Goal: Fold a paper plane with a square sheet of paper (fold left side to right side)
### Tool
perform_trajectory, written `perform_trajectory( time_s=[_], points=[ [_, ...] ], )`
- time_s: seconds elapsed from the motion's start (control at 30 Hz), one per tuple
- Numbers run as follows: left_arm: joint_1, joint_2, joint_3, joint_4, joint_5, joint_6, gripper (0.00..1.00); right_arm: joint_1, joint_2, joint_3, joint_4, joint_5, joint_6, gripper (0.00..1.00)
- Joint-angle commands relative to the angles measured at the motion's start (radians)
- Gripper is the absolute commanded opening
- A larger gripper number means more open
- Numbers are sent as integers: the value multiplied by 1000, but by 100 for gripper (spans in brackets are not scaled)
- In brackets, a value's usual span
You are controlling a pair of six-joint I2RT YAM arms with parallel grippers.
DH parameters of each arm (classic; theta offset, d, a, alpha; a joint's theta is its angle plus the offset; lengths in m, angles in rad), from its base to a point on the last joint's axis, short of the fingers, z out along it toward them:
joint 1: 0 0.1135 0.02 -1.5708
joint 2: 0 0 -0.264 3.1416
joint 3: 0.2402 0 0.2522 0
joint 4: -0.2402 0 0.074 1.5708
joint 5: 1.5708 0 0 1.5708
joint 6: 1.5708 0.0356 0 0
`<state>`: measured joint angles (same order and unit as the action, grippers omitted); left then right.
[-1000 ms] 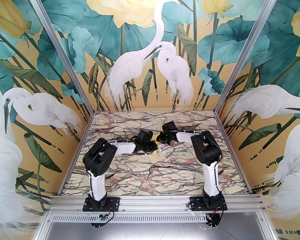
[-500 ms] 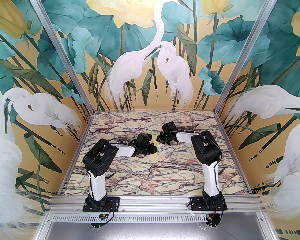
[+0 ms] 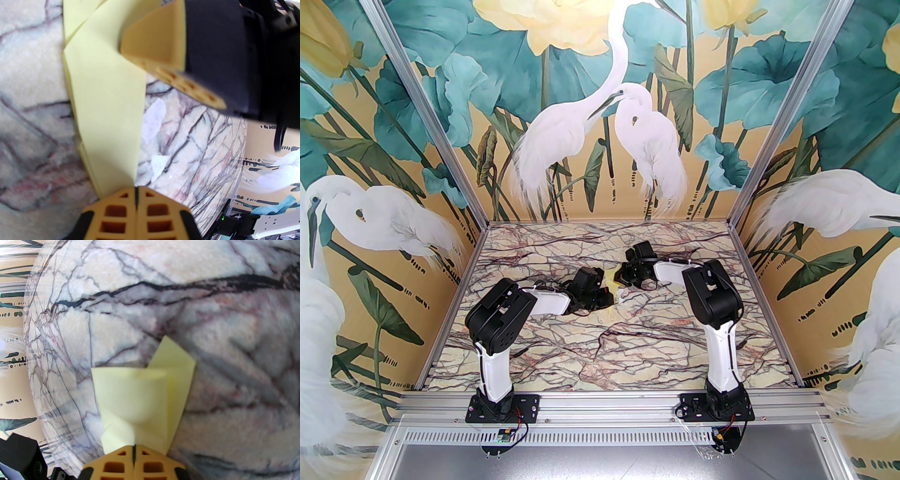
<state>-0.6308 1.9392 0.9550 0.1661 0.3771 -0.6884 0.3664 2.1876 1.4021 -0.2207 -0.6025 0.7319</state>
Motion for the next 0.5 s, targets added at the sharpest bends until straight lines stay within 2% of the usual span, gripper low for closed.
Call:
perform_trajectory(
  time_s=[0.0, 0.47],
  points=[
    [-23, 37, -59, -163, 12, 2, 0, -60, 58, 55, -78, 141, -9, 0],
    [-26, 21, -70, -158, 34, 1, 0, -141, 153, 235, -206, 179, 6, 0]
  ],
)
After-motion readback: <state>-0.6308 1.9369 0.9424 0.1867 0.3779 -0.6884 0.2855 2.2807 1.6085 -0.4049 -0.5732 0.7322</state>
